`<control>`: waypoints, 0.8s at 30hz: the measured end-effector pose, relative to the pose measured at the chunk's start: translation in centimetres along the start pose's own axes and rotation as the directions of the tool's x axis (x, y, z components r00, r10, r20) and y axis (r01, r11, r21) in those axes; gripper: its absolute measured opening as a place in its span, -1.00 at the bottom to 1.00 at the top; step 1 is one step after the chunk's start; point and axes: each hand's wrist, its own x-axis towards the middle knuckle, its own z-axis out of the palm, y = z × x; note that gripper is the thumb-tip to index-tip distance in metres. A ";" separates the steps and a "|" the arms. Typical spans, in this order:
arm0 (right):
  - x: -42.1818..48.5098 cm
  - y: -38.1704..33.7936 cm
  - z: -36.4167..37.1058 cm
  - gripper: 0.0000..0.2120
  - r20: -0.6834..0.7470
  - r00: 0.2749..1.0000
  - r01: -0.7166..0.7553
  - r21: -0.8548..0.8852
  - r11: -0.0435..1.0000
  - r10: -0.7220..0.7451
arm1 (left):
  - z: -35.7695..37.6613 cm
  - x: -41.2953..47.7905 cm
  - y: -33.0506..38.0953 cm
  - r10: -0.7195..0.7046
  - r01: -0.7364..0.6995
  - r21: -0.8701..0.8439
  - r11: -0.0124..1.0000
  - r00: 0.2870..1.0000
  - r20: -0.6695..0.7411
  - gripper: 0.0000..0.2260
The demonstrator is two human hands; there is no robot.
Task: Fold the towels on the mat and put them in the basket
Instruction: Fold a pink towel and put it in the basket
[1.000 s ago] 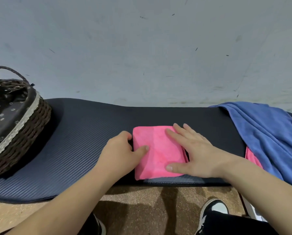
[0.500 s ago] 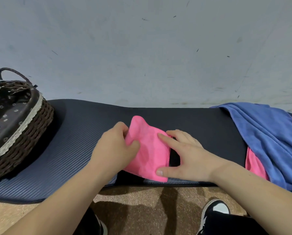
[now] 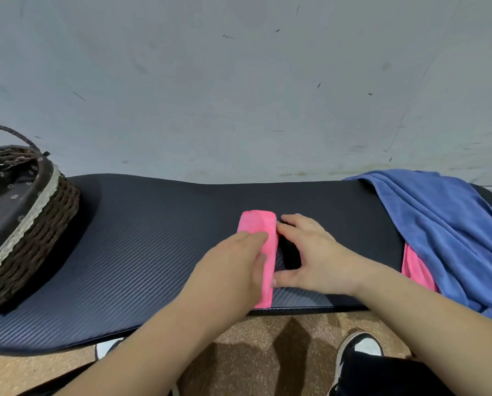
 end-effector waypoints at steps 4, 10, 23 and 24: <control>-0.2 0.6 -0.3 -0.16 -0.024 0.999 -0.025 0.030 0.999 0.025 | 0.5 0.6 -1.5 0.160 -0.153 0.159 0.975 0.987 -0.026 -0.66; 0.4 0.7 -0.4 -0.51 -0.159 0.986 -0.022 0.129 0.991 0.043 | 2.8 0.5 -2.0 0.241 -0.265 0.213 0.940 0.961 0.132 -0.42; 0.9 -0.6 -0.8 -0.79 -0.220 0.970 -0.071 0.154 0.985 0.104 | 0.6 -0.2 -2.2 -0.179 0.179 0.242 0.954 0.984 -0.023 -0.25; 0.9 -0.5 -0.8 -0.78 -0.223 0.970 -0.067 0.141 0.988 0.098 | 0.5 -0.2 -2.4 -0.238 0.233 0.220 0.947 0.971 -0.005 -0.34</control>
